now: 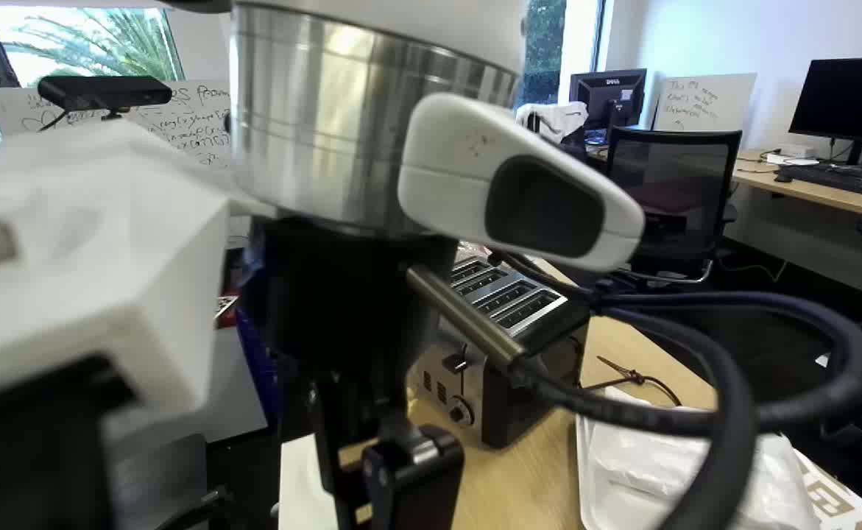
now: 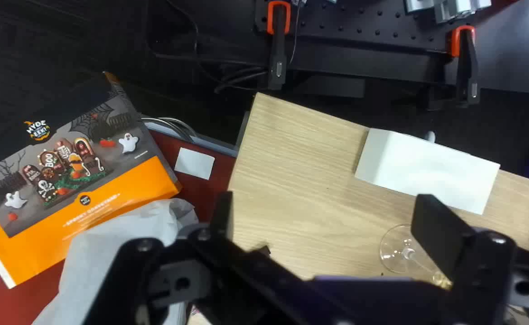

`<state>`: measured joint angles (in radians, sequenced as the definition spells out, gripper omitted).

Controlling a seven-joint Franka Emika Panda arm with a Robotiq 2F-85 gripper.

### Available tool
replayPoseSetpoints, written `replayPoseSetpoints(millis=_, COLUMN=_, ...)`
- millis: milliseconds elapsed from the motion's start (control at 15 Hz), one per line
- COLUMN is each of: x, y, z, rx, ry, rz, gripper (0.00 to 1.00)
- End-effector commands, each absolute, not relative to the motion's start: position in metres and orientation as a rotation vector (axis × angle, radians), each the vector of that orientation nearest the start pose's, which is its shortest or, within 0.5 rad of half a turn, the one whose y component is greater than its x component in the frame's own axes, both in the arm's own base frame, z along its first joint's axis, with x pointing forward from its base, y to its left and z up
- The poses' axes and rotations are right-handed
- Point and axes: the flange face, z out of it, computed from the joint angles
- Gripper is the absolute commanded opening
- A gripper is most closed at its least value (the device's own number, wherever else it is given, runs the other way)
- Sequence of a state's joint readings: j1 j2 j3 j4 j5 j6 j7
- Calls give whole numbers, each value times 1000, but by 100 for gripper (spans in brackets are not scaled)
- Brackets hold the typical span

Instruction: Pick up the wine glass, pour its contents in the small plastic bowl and put the wine glass back on the table

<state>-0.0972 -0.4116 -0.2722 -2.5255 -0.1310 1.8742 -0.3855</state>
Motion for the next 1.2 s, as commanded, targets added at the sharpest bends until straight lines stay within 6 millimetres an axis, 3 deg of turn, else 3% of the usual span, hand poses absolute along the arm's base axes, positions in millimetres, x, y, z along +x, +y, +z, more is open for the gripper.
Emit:
replayPoseSetpoints(millis=0, x=353, y=-146, z=397, rx=-3037, ry=-162, rz=364, gripper=100)
replayPoseSetpoints(millis=133, x=359, y=-137, z=396, rx=-3018, ry=-191, rz=413, gripper=100)
replayPoseSetpoints(millis=400, x=377, y=-89, z=390, rx=-2978, ry=-262, rz=503, gripper=100)
replayPoseSetpoints(millis=600, x=406, y=-58, z=382, rx=-2907, ry=-176, rz=544, gripper=100)
replayPoseSetpoints(millis=733, x=425, y=-49, z=375, rx=-2870, ry=-69, rz=583, gripper=100)
replayPoseSetpoints(millis=1000, x=458, y=-51, z=356, rx=-2799, ry=177, rz=709, gripper=100)
replayPoseSetpoints(millis=1067, x=445, y=-48, z=361, rx=-2860, ry=98, rz=613, gripper=100)
replayPoseSetpoints(millis=1133, x=450, y=-49, z=356, rx=-2854, ry=108, rz=633, gripper=100)
